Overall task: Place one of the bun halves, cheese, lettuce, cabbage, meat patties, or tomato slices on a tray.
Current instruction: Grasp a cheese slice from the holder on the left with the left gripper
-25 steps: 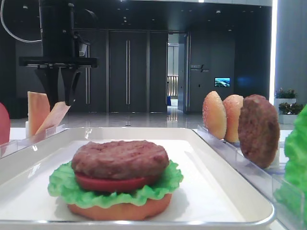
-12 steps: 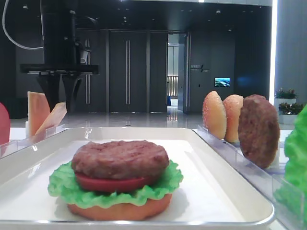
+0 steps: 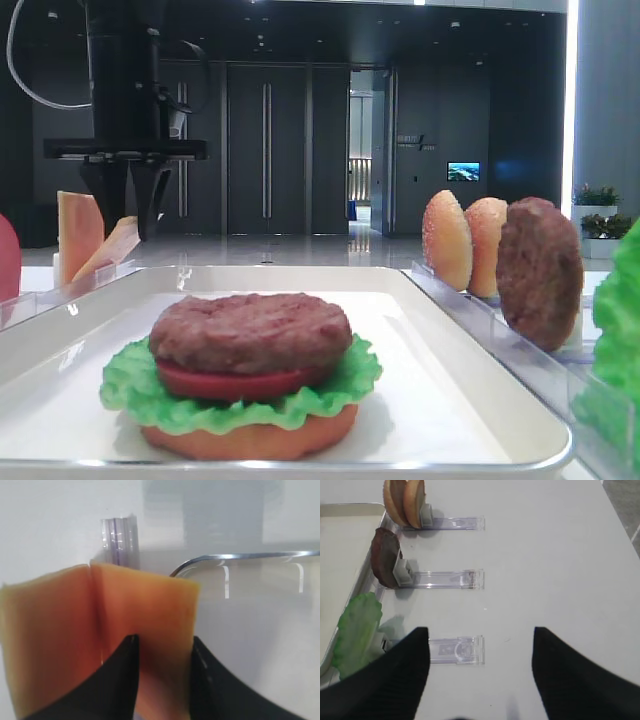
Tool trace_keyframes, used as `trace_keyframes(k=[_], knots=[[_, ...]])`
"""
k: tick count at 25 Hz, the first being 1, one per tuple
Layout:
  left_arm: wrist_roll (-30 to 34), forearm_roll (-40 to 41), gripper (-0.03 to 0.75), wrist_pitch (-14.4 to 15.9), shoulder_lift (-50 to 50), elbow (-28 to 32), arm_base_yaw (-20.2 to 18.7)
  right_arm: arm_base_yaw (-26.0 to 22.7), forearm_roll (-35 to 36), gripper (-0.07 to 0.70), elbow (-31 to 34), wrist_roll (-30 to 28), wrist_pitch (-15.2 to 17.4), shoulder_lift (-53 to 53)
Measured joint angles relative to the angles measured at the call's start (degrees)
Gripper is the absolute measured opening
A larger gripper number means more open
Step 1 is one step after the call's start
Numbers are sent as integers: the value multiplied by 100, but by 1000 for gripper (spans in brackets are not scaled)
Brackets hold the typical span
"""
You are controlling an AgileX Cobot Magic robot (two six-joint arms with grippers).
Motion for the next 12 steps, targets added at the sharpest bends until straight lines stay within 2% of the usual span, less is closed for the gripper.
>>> trace_keyframes(k=[7,12], knots=[[0,0,144,0,0,-10,0,0,0,427,0,0,0,0],[73,0,42,19,0,-17,0,0,0,427,0,0,0,0]])
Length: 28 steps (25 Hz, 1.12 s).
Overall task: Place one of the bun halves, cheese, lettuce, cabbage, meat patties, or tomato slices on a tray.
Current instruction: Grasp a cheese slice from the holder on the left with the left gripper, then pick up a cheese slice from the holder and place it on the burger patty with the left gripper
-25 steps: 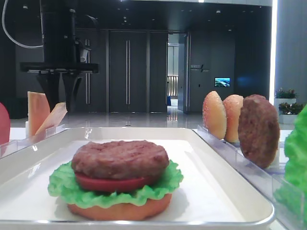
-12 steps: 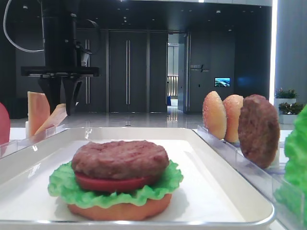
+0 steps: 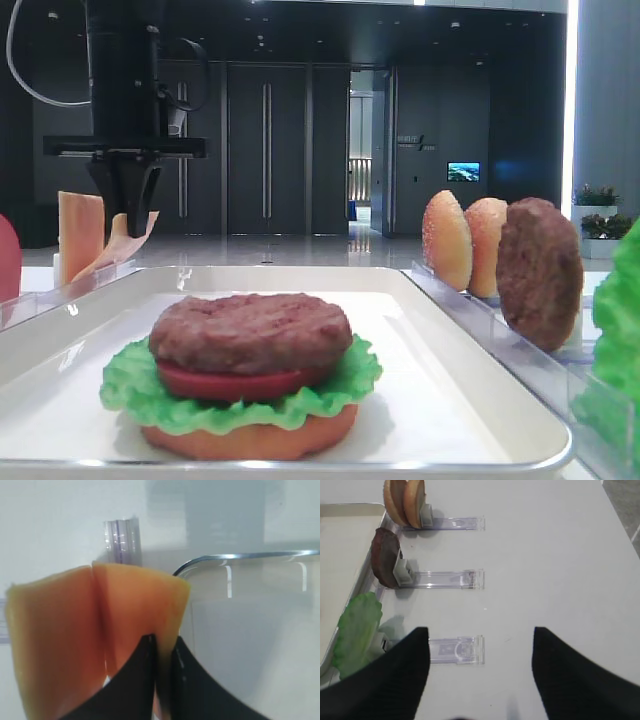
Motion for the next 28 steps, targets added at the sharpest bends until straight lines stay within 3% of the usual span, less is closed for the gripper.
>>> trace_keyframes(k=[17,28], knots=[[183,-286,36,80,-387,0,64,0,0,427,0,0,0,0],[201,-557,34,74,-1160,467,208,0,0,427,0,0,0,0]])
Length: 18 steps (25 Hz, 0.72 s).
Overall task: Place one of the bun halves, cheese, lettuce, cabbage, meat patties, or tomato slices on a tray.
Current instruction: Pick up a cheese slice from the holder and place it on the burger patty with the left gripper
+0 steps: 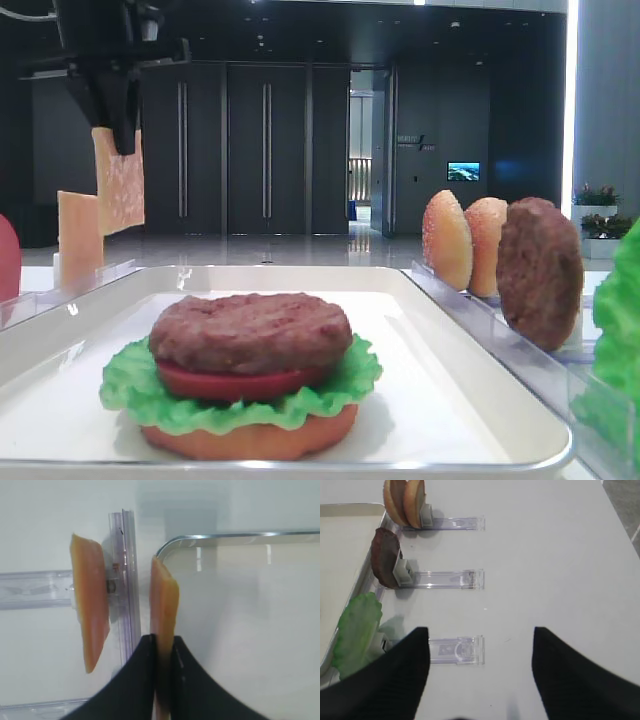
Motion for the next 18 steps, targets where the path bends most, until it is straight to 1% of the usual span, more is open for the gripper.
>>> trace_keyframes(k=[3,7,11,18], knots=[[0,-226,34,0,-244,0,5,0,0,427,0,0,0,0],[0,-779,34,0,-609,64,5,0,0,427,0,0,0,0],[110,-1251,34,11,-1066,453,5,0,0,427,0,4,0,0],[773,-2405,34,17,-1652,1242,5,0,0,427,0,4,0,0]])
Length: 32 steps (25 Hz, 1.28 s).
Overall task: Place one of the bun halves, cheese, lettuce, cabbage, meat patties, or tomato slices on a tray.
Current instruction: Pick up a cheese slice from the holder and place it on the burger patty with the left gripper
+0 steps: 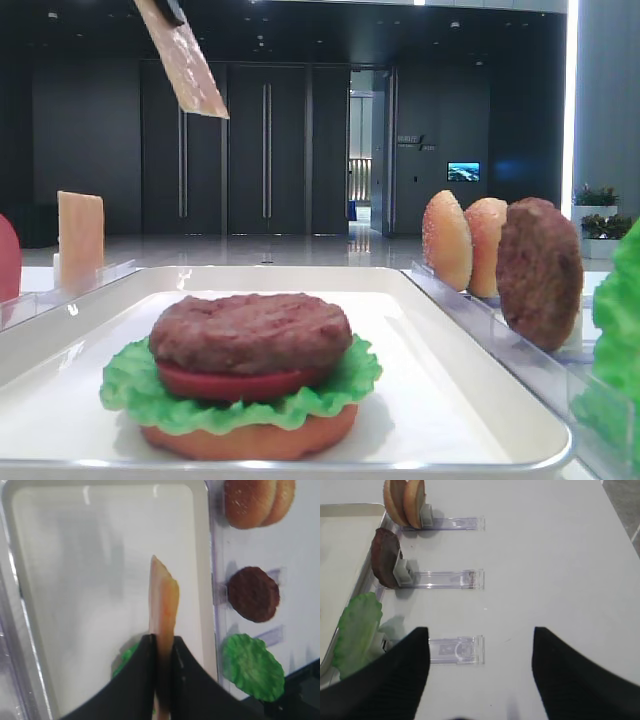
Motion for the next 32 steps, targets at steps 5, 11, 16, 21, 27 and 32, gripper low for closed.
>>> trace_keyframes(k=[5,11,16,21,27,32], knots=[[565,-683,34,0,-247,675,0,0,0,427,0,0,0,0],[1678,-1593,34,-29,-393,1438,-41,0,0,427,0,0,0,0],[2849,-2199,34,-110,-394,2119,-226,0,0,427,0,0,0,0],[3687,-2703,34,-153,-394,2759,-267,0,0,427,0,0,0,0],[4483,-3296,34,-384,-394,3624,-267,0,0,427,0,0,0,0],[5052,-3715,34,-665,-398,4173,-267,0,0,427,0,0,0,0]])
